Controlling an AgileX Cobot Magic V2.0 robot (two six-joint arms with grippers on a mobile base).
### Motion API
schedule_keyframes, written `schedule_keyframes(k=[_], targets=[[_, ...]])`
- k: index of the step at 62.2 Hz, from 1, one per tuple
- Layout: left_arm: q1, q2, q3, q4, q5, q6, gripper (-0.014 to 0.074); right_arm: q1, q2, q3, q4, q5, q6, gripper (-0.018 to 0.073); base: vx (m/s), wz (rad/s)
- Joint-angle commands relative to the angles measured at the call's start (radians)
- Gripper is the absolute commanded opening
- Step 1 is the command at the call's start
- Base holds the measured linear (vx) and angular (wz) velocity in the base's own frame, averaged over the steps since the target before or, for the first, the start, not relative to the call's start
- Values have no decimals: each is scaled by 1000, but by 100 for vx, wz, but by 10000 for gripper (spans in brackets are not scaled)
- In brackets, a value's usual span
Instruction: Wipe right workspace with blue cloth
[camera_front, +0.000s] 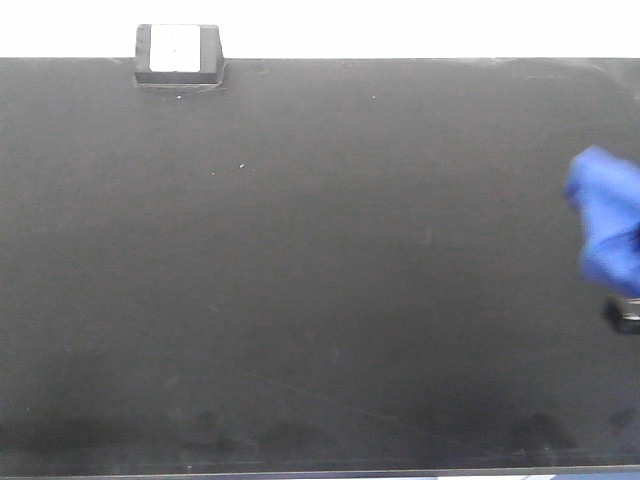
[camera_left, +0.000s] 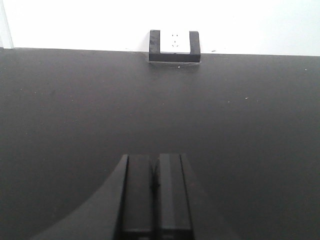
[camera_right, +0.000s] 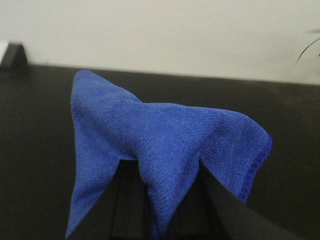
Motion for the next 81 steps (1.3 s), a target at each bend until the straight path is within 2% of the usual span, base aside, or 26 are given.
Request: schedule_keyframes(k=[1,9,21,28,39,51,59,69,74,81], targets=[[-5,-16,30,1,-80,-8,-6,-6,122,-90,-3,55,-50,0,0,0],[-5,-16,30,1,-80,-8,-6,-6,307,-149,8,150,-50,0,0,0],[-5,-16,30,1,-80,-8,-6,-6,512,-161,12,148,-50,0,0,0],[-5,-16,30,1,-80,-8,-6,-6,592,-161,18,87,-50,0,0,0],[-5,-16,30,1,-80,-8,-6,-6,704,-161,108,-54,-50,0,0,0],[-5,-16,30,1,-80,-8,-6,8,849,-161,131,-85,-50,0,0,0],[-5,-16,30,1,-80,-8,-6,96,926,-174,135,-77,-53,0,0,0],[-5,-16,30,1,-80,-8,-6,296,972,-243,176,-49,-52,0,0,0],[-5,-16,30,1,-80,-8,-6,363,977,-279,183,-47,-52,0,0,0],[-5,-16,30,1,-80,-8,-6,352,977,-291,161,-60,-57,0,0,0]])
